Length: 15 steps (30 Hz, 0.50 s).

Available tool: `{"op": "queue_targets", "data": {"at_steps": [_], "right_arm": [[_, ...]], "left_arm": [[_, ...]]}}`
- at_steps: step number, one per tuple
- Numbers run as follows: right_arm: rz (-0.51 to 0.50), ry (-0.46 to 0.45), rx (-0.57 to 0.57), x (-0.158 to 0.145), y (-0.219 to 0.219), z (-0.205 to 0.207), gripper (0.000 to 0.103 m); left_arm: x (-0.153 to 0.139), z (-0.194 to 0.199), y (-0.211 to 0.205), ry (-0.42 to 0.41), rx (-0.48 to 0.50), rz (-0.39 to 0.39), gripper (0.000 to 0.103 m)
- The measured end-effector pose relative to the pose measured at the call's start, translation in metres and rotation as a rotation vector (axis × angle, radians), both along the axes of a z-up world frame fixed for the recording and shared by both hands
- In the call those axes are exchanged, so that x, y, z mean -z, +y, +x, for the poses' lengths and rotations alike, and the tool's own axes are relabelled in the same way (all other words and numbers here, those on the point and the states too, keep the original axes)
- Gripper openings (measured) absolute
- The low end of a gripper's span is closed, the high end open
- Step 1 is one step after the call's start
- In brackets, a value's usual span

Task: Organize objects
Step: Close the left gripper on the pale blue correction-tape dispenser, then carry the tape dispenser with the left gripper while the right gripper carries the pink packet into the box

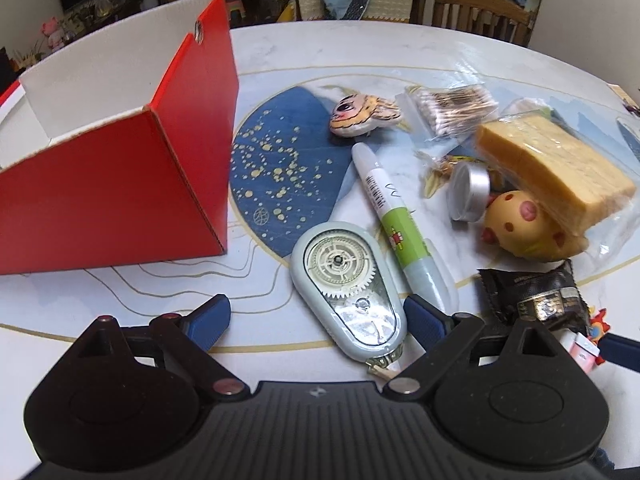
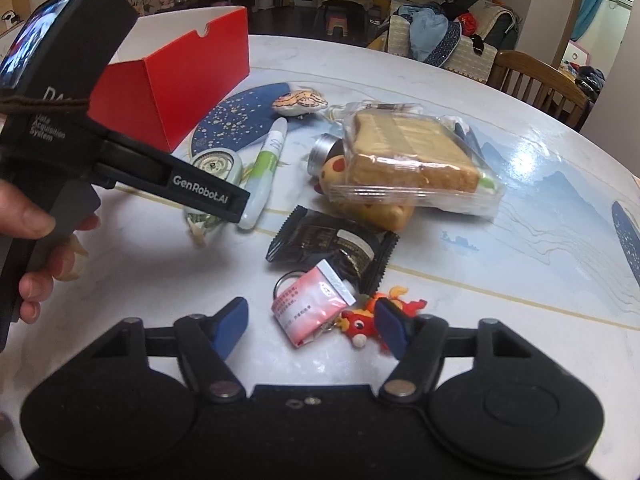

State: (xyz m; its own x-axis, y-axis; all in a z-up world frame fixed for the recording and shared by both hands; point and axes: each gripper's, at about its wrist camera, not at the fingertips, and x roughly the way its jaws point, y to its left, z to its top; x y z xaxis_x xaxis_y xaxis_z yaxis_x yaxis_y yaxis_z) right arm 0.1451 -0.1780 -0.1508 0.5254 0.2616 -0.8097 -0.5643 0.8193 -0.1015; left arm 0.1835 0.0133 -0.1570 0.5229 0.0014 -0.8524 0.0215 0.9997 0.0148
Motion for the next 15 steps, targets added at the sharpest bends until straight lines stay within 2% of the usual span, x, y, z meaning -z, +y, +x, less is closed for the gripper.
{"op": "queue_targets", "data": {"at_steps": [2, 4, 6, 7, 9, 15], "right_arm": [[-0.003, 0.006, 0.003, 0.0024, 0.0018, 0.002, 0.059], [0.005, 0.016, 0.008, 0.0041, 0.0031, 0.0034, 0.054], [0.012, 0.024, 0.016, 0.0051, 0.0033, 0.0054, 0.05], [0.015, 0.023, 0.021, 0.005, 0.0034, 0.0058, 0.048], [0.025, 0.031, 0.027, 0.0049, 0.0031, 0.0075, 0.046], [0.059, 0.047, 0.046, 0.0014, -0.0018, 0.0063, 0.045]], "left_arm": [[0.0006, 0.0008, 0.0021, -0.001, -0.006, -0.01, 0.094], [-0.0007, 0.0001, 0.0022, -0.017, 0.003, -0.011, 0.084], [-0.0028, -0.0005, 0.0011, -0.03, 0.022, -0.012, 0.067], [-0.0037, -0.0005, 0.0006, -0.034, 0.031, -0.014, 0.063], [-0.0053, -0.0005, 0.0004, -0.041, 0.043, -0.018, 0.048], [-0.0067, -0.0037, 0.0052, -0.039, 0.052, -0.011, 0.043]]}}
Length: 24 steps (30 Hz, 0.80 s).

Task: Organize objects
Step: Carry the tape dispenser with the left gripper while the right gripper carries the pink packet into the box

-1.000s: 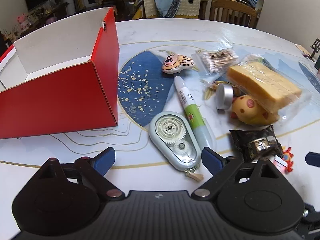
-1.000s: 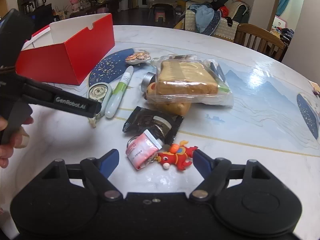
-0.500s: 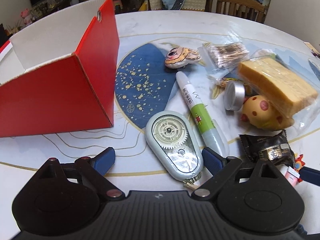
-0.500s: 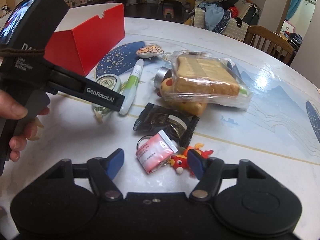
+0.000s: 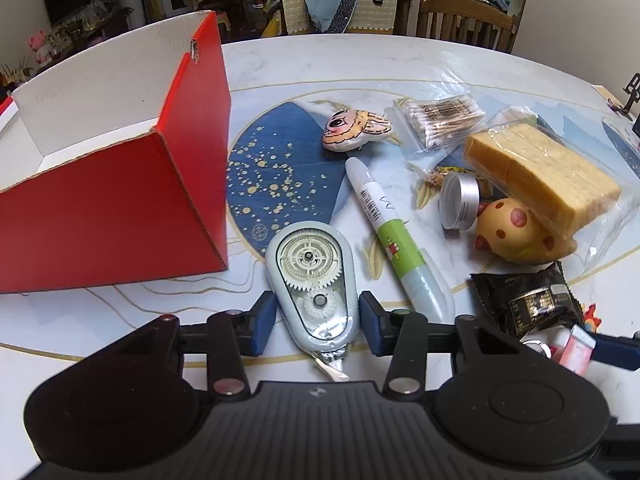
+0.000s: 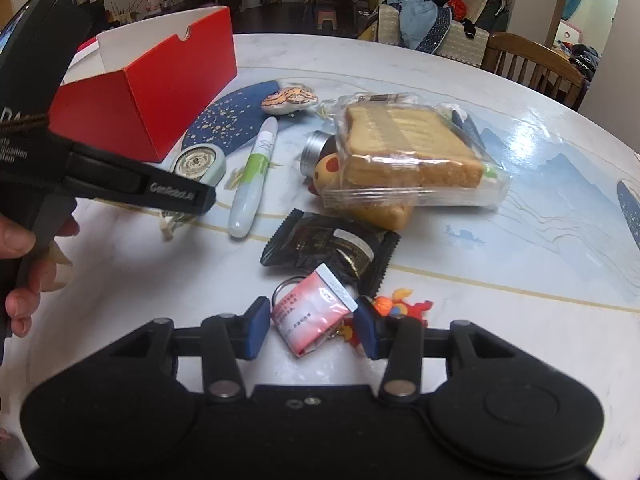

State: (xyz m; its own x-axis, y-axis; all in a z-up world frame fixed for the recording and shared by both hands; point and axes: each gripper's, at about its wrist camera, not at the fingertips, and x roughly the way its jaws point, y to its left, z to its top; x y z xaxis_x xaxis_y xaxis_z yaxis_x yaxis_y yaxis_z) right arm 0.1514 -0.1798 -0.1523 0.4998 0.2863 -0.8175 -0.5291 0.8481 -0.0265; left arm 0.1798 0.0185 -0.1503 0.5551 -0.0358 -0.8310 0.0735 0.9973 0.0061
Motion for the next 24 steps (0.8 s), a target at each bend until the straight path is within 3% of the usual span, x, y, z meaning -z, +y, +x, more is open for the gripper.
{"op": "queue_targets", "data": {"at_steps": [14, 24], "right_arm": [[0.127, 0.011, -0.03, -0.039, -0.025, -0.029, 0.044], [0.184, -0.046, -0.088, -0.086, -0.025, -0.033, 0.044]], "left_arm": [[-0.022, -0.043, 0.034, 0.026, -0.007, -0.087, 0.043], [-0.063, -0.074, 0.049, -0.06, 0.041, -0.11, 0.041]]}}
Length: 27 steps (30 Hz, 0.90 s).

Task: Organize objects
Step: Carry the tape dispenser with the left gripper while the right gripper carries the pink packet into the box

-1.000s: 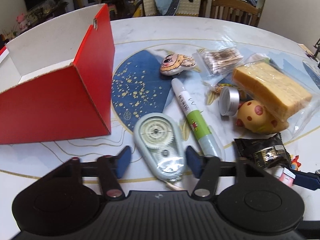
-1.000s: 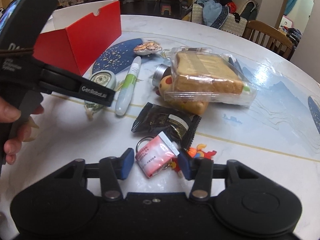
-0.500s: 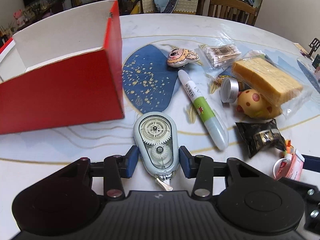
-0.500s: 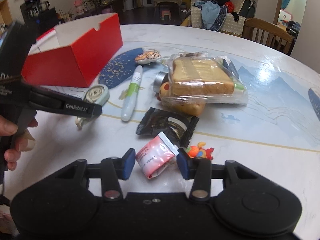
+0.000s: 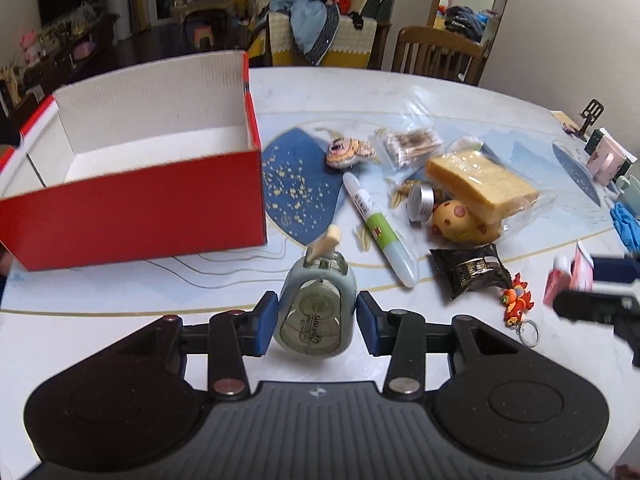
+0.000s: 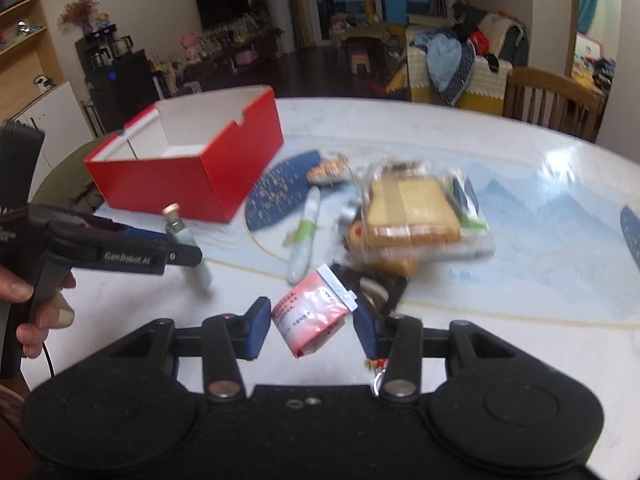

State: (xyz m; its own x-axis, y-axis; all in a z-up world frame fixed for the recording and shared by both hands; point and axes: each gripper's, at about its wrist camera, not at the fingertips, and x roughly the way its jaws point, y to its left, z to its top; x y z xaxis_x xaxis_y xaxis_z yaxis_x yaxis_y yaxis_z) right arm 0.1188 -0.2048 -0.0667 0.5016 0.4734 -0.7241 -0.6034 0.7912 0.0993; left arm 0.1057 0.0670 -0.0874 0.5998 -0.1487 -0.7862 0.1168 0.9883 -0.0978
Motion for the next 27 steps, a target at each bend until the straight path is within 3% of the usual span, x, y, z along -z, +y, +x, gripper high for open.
{"op": "queue_targets", "data": {"at_steps": [13, 21, 27], "right_arm": [[-0.003, -0.091, -0.126, -0.043, 0.056, 0.022, 0.044], [-0.028, -0.168, -0.21, -0.06, 0.116, 0.043, 0.044], [-0.039, -0.165, -0.252, -0.06, 0.164, 0.06, 0.044]], "left_arm": [[-0.04, -0.006, 0.033, -0.086, -0.013, -0.05, 0.041], [-0.067, 0.011, 0.069, -0.119, 0.002, -0.012, 0.041], [-0.084, 0.034, 0.106, -0.118, -0.006, -0.006, 0.041]]}}
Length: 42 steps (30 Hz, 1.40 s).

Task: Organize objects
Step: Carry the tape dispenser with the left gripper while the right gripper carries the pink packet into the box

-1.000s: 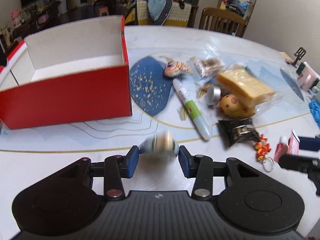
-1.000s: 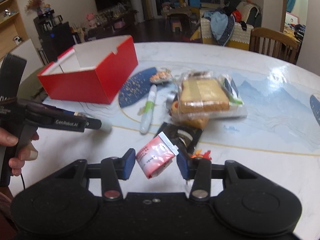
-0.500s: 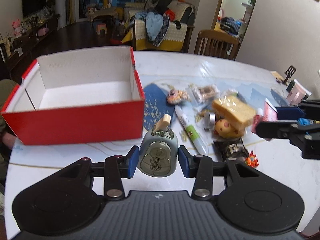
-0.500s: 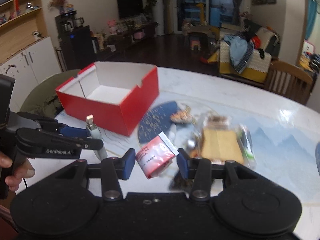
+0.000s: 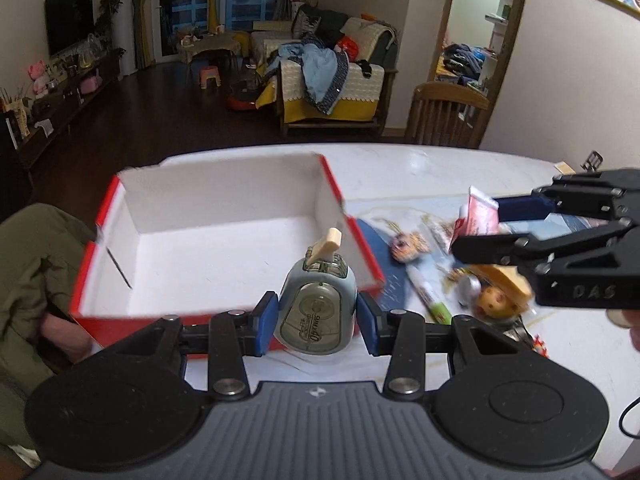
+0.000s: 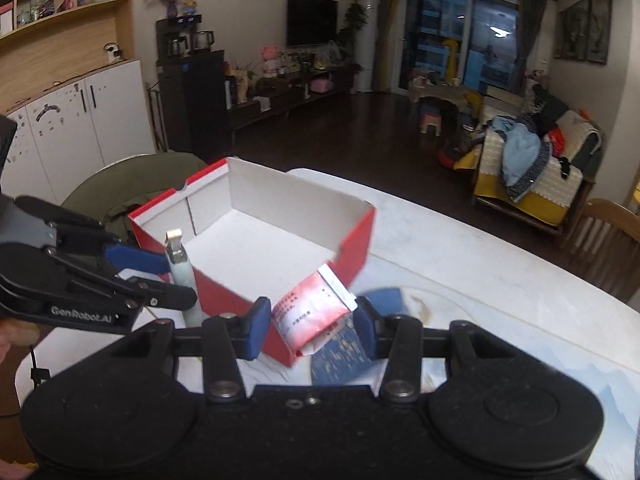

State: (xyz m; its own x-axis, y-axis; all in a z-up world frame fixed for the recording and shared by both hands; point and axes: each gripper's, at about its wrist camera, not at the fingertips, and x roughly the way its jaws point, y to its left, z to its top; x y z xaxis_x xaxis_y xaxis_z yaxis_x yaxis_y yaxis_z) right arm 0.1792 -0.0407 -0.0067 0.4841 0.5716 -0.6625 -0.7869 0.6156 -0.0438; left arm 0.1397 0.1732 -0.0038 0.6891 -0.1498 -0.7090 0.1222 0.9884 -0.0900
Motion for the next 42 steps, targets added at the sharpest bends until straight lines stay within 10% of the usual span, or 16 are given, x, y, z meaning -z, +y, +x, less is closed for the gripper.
{"op": "queue_targets", "data": {"at_steps": [17, 42], "right_arm": [[-0.133, -0.038, -0.051, 0.04, 0.109, 0.03, 0.044], [-0.344, 0.213, -0.008, 0.12, 0.174, 0.08, 0.045]], "left_arm": [[0.012, 0.091, 0.075, 0.057, -0.033, 0.108, 0.041], [0.106, 0.172, 0.079, 0.336, 0.101, 0.261, 0.041]]}}
